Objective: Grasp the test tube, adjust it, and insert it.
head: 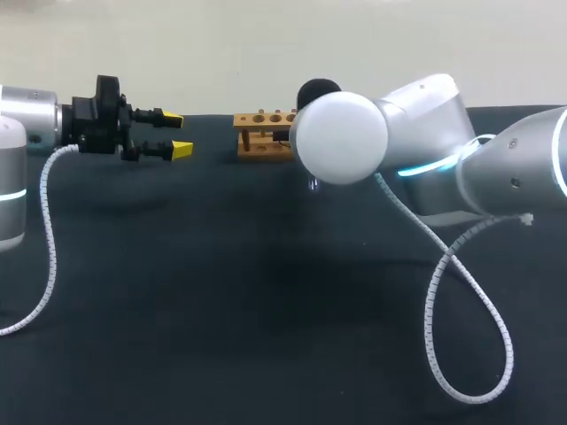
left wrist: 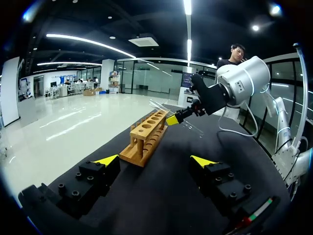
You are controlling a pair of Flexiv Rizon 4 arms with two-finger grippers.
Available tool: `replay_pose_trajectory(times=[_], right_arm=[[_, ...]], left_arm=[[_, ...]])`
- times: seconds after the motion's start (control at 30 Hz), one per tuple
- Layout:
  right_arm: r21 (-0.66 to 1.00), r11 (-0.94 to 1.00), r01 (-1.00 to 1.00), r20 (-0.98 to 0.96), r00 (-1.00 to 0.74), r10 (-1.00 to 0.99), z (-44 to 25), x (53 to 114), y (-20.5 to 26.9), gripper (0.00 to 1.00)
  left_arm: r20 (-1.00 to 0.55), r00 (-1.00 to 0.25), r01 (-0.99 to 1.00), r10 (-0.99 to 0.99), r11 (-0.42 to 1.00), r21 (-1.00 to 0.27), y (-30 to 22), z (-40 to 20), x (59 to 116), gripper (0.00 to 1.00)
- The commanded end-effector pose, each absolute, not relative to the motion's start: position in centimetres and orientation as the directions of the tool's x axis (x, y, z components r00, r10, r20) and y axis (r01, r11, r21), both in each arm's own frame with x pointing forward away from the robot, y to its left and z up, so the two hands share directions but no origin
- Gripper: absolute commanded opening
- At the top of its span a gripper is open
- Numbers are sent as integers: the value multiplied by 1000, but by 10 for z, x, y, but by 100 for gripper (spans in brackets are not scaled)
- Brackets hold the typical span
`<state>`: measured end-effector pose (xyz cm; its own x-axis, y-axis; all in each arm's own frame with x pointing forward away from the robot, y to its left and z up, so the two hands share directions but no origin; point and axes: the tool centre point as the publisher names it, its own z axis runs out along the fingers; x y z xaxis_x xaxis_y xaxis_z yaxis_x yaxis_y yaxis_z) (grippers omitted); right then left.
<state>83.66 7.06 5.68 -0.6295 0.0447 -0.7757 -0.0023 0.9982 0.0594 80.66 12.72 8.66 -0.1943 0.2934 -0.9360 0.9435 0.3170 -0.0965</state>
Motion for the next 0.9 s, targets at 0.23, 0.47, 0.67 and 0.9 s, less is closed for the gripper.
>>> replay_pose_trajectory(times=[0.23, 0.47, 0.67, 0.9], right_arm=[[66, 998, -4, -762, -646, 48, 50, 844, 71, 0], [83, 997, -5, -740, -670, 59, 45, 842, 72, 0], [97, 995, -7, -697, -714, 63, 41, 841, 73, 0], [131, 991, -2, -642, -762, 83, 35, 839, 71, 0]], left_arm=[[-938, -191, 944, 291, 316, -94, 128, 86, 806, 100], [-938, -191, 944, 291, 316, -94, 128, 86, 806, 100], [-938, -191, 944, 291, 316, -94, 128, 86, 806, 100], [-938, -191, 944, 291, 316, -94, 128, 86, 806, 100]])
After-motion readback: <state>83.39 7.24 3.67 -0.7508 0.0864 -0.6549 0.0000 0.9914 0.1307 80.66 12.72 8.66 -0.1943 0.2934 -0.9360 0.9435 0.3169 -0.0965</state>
